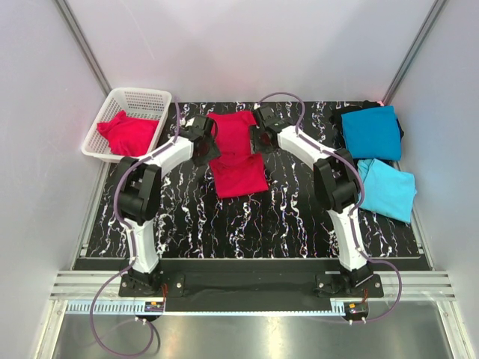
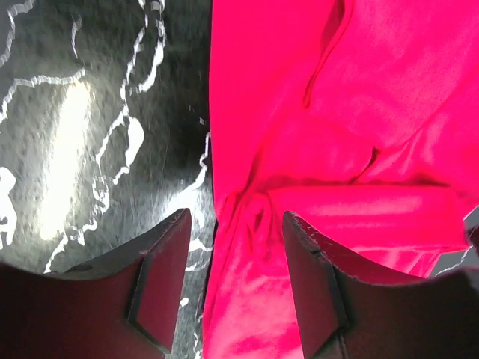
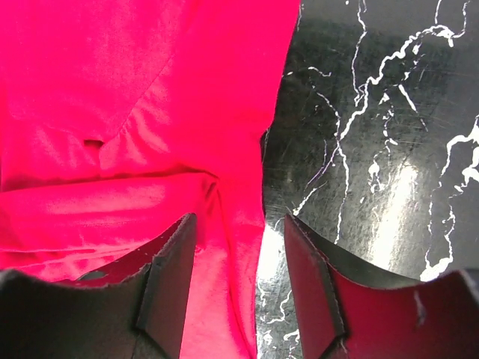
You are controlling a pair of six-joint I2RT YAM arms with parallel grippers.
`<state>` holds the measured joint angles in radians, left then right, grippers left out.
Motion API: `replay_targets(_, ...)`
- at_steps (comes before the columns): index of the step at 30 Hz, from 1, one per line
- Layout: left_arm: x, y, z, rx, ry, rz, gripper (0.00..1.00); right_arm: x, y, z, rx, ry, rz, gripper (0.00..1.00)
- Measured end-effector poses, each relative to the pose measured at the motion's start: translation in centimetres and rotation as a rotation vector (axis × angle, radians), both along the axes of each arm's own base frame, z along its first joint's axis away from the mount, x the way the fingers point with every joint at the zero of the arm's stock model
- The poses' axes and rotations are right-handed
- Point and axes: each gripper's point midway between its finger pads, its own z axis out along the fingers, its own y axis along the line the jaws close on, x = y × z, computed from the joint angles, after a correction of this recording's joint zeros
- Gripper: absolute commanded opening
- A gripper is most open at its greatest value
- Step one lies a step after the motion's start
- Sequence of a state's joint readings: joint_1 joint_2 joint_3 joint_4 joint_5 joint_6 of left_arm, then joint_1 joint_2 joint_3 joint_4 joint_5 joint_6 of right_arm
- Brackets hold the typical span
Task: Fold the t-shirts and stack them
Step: Fold the tshirt
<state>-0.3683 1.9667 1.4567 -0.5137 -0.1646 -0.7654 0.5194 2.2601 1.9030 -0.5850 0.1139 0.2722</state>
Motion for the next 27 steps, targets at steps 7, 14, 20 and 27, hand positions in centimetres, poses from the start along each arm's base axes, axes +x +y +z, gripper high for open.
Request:
replay_targets(7,-0.1,-0.2,1.0,-0.025,-0.032,-0.018,0.57,-1.3,-0.9,-1.3,-0.018,0.039,-0.004,0.53)
replay_targets(14,-1.0,-0.8,3.4,-0.074,-0.066,-0.051,0.42,-3.6,-1.9,-1.5,-0.017,0.070,-0.014,0.43)
replay_targets(20,-2.4,-1.2,3.1,-0.100,-0.036,-0.081,0.07,-4.2,-1.9,-0.1,0.015,0.053,-0.018,0.11)
replay_targets(27,-3.7,-2.3,2.3,-0.104,0.014,-0.121,0.00,-4.2,-0.9,0.2,0.064,0.052,0.000,0.00)
